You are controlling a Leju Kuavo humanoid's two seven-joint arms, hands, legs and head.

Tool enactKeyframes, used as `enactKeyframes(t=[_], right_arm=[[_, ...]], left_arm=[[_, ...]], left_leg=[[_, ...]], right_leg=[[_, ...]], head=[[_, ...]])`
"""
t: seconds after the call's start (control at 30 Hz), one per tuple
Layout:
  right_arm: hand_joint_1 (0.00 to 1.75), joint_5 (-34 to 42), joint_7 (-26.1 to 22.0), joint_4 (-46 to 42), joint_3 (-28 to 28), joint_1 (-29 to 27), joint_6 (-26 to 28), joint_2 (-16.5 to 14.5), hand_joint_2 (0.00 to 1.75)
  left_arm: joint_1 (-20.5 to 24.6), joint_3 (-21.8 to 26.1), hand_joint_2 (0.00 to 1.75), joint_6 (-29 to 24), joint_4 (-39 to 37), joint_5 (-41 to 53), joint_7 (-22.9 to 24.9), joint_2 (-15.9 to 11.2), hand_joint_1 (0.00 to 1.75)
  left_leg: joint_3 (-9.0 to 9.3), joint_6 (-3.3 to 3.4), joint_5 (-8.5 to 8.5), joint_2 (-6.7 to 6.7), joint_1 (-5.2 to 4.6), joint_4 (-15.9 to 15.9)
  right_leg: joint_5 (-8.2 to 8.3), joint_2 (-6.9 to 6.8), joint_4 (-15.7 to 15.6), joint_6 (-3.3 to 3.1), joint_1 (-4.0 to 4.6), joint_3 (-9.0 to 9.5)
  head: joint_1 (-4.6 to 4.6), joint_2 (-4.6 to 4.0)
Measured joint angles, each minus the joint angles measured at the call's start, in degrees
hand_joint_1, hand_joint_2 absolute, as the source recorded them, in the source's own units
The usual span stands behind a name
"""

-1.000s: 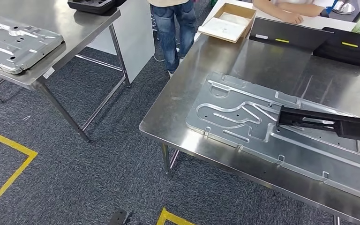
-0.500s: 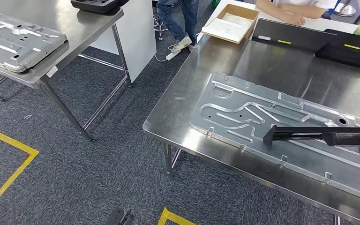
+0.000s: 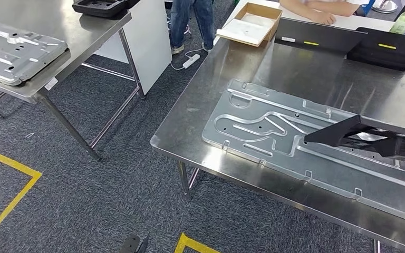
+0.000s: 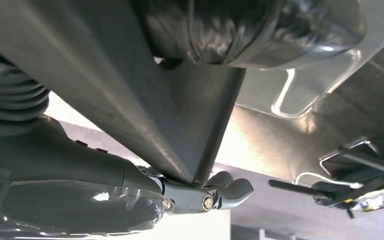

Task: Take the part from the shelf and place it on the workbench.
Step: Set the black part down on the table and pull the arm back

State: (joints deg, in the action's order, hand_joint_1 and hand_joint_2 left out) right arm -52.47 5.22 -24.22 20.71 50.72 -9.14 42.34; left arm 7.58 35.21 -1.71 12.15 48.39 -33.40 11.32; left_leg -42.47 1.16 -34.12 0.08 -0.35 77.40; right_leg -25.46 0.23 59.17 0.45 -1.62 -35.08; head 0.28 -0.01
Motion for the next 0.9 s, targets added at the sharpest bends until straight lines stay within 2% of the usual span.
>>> enactKeyframes(t=[0.07,0.13,0.2,0.27,0.33,0.4,0.43,0.47,0.5,0.57,0.6,0.63,0.7,0.8,0.83,0.9], right_arm=[[0.0,0.44,0.16,0.38,-0.01,0.28,0.18,0.01,0.0],[0.0,0.96,0.46,1.24,-0.01,1.13,0.03,-0.04,0.0],[0.0,1.14,0.84,2.05,-0.02,1.9,-0.7,-0.11,0.0],[0.0,1.08,1.12,2.5,-0.03,2.1,-1.88,-0.12,0.0],[0.0,1.29,1.13,3.07,-0.03,2.59,-3.59,-0.11,0.0],[0.0,2.23,0.59,3.72,-0.03,3.04,-6.43,-0.11,0.0],[0.0,2.93,0.15,4.06,-0.02,3.06,-8.19,-0.12,0.0],[0.0,3.72,-0.36,4.39,0.03,3.01,-10.03,-0.11,0.0],[0.0,4.63,-0.98,4.69,0.18,2.96,-11.96,-0.04,0.0],[0.0,7.48,-3.12,5.14,0.93,2.91,-17.06,0.36,0.0],[0.0,9.61,-4.7,5.32,1.6,2.88,-20.57,0.72,0.0],[0.0,11.93,-6.44,5.47,2.41,2.71,-24.23,1.08,0.0],[0.0,15.49,-8.87,5.61,4.03,2.11,-29.42,1.85,0.0],[0.0,16.86,-9.51,5.6,5.31,1.28,-30.99,2.66,0.0],[0.0,17.02,-9.53,5.57,5.52,1.2,-31.06,2.79,0.0],[0.0,17.79,-9.79,5.46,6.03,1.02,-30.78,2.93,0.0]], left_arm=[[-0.01,0.0,0.0,-0.04,0.0,0.0,-0.01,-0.02,0.0],[0.03,0.01,0.0,-0.12,0.0,0.0,-0.08,-0.16,0.0],[0.03,0.03,0.0,-0.15,0.0,0.0,-0.16,-0.3,0.0],[0.03,0.04,0.0,-0.11,0.0,-0.01,-0.22,-0.3,0.0],[0.11,0.07,0.0,0.0,0.0,-0.03,-0.28,-0.3,0.0],[0.08,0.09,0.0,0.2,0.0,-0.03,-0.3,-0.3,0.0],[0.02,0.09,0.0,0.33,0.0,-0.02,-0.3,-0.3,0.0],[-0.04,0.09,0.0,0.45,0.0,-0.01,-0.31,-0.3,0.0],[-0.08,0.1,0.0,0.55,0.0,-0.01,-0.32,-0.3,0.0],[-0.1,0.11,0.0,0.66,0.0,0.0,-0.35,-0.32,0.0],[-0.09,0.13,0.0,0.69,0.0,0.0,-0.38,-0.35,0.0],[-0.1,0.16,0.0,0.72,0.0,0.0,-0.42,-0.4,0.0],[-0.21,0.26,0.0,0.73,0.0,0.01,-0.46,-0.49,0.0],[-0.36,0.34,0.0,0.73,0.0,0.01,-0.47,-0.63,0.0],[-0.34,0.34,0.0,0.73,0.0,0.01,-0.49,-0.67,0.0],[-0.32,0.37,0.0,0.73,0.0,0.02,-0.5,-0.71,0.0]], left_leg=[[1.04,0.21,1.6,-0.01,0.0,-2.18],[5.31,1.0,5.36,-0.18,-0.2,-11.18],[8.66,1.77,7.98,-0.34,-0.48,-18.36],[8.93,2.19,8.62,-0.31,-0.36,-19.31],[9.18,2.62,9.32,-0.25,-0.13,-20.29],[9.12,2.81,9.48,-0.18,-0.13,-20.39],[9.08,2.8,9.47,-0.16,-0.14,-20.35],[9.08,2.77,9.43,-0.13,-0.13,-20.29],[9.08,2.7,9.35,-0.12,-0.12,-20.17],[9.03,2.37,8.99,-0.17,-0.08,-19.68],[8.91,2.11,8.76,-0.22,-0.15,-19.31],[8.76,1.85,8.58,-0.29,-0.25,-19.01],[8.57,1.42,8.42,-0.39,-0.45,-18.74],[8.15,0.58,7.36,-0.4,-0.39,-17.57],[7.34,0.26,6.1,-0.38,-0.3,-15.61],[4.22,-0.07,2.71,-0.35,-0.09,-8.73]], right_leg=[[0.0,0.05,0.03,0.0,0.07,0.02],[0.13,0.15,0.06,0.4,0.34,-0.06],[0.38,0.2,-0.14,1.18,0.42,-0.11],[0.14,0.05,-0.02,1.88,0.21,-0.16],[-2.15,-0.1,3.22,2.32,0.14,-1.63],[-5.67,-0.13,10.17,2.63,0.14,-4.82],[-6.65,-0.15,13.15,2.79,0.08,-6.21],[-6.55,-0.18,14.38,2.92,-0.03,-6.8],[-5.38,-0.22,13.41,3.04,-0.18,-6.34],[-1.74,-0.45,6.31,3.19,-0.48,-2.78],[-0.58,-0.5,2.95,3.07,-0.38,-1.16],[-0.07,-0.53,0.76,2.8,-0.26,-0.13],[-0.22,-0.38,-0.02,2.06,0.1,0.09],[-0.16,-0.36,-0.08,1.0,-0.18,0.14],[-0.13,-0.36,-0.15,0.63,-0.27,0.18],[-0.15,-0.34,-0.15,0.16,-0.1,0.2]], head=[[0.0,0.0],[0.02,0.01],[0.03,0.01],[0.05,0.0],[0.1,-0.01],[0.11,0.0],[0.11,0.0],[0.11,0.0],[0.11,0.0],[0.11,0.0],[0.1,0.01],[0.08,0.0],[0.03,0.01],[-0.01,0.0],[-0.01,-0.01],[-0.02,0.0]])
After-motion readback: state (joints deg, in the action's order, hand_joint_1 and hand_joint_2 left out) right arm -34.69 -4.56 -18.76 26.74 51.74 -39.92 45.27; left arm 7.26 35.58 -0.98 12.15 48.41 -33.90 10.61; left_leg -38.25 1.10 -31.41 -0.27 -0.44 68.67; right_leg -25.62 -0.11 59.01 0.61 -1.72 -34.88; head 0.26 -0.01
